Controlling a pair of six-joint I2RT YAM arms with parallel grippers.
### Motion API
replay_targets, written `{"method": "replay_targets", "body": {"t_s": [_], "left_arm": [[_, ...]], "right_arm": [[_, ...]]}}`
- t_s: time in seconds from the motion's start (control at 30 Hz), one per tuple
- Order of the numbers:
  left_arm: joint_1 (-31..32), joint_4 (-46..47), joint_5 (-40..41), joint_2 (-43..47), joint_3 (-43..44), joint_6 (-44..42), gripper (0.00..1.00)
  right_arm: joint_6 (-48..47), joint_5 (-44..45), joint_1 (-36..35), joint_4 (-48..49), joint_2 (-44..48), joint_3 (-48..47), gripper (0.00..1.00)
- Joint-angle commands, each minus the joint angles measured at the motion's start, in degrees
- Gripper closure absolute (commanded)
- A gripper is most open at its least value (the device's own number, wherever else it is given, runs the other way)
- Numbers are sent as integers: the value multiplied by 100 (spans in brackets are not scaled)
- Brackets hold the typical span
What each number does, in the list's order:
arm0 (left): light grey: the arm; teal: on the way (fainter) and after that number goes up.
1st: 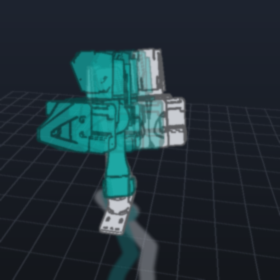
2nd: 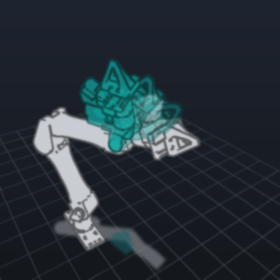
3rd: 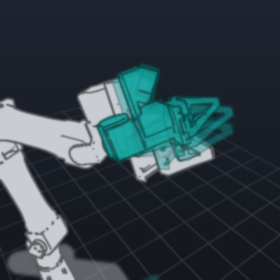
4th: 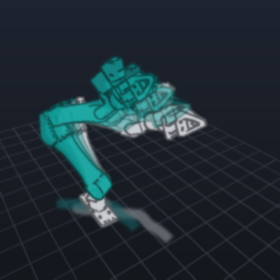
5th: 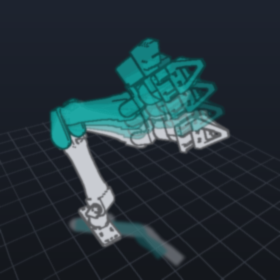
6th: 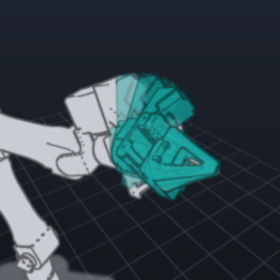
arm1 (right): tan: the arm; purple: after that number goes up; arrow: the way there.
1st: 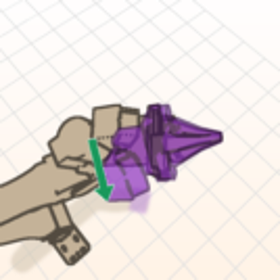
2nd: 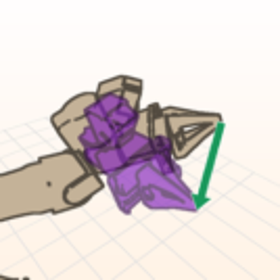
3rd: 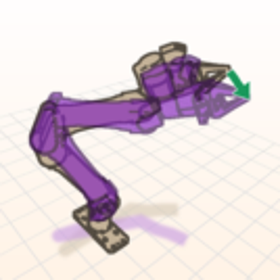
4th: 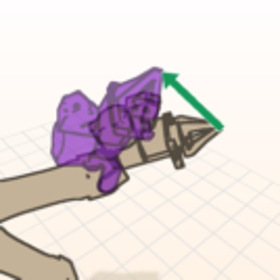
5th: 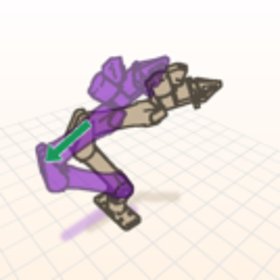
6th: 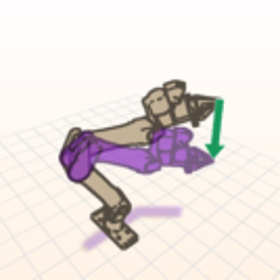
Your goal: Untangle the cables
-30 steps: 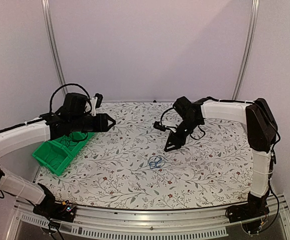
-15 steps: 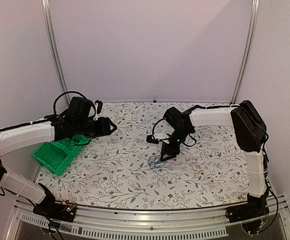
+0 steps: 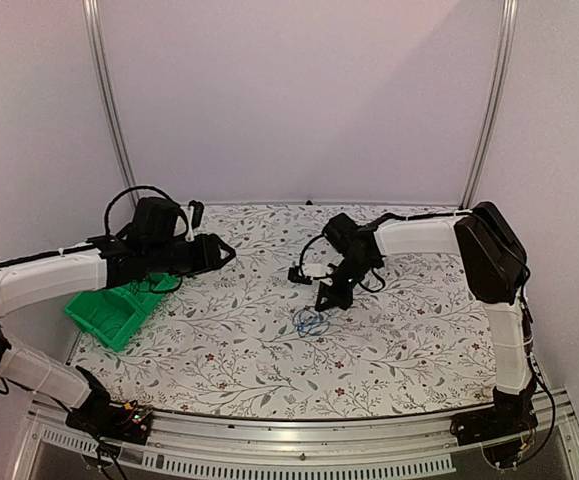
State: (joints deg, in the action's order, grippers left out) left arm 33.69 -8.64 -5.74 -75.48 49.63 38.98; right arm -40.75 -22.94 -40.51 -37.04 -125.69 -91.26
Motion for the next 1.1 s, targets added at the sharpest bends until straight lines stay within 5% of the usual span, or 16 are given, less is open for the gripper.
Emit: {"method": "replay_targets", "body": {"t_s": [0.0, 0.3, 0.73, 1.07], "left_arm": [[215, 1241, -434, -275, -218, -295, 46], [783, 2003, -1274, -1719, 189, -481, 43], [1044, 4306, -2254, -3550, 702, -152, 41], [1043, 4925, -2630, -4965, 1498, 350, 83]], "right_arm": [[151, -78, -34, -228, 603, -186, 100], [517, -404, -36, -1021, 1519, -1073, 100], [595, -348, -36, -1499, 1908, -1823, 100], [692, -222, -35, -1613, 2122, -2719, 100]]}}
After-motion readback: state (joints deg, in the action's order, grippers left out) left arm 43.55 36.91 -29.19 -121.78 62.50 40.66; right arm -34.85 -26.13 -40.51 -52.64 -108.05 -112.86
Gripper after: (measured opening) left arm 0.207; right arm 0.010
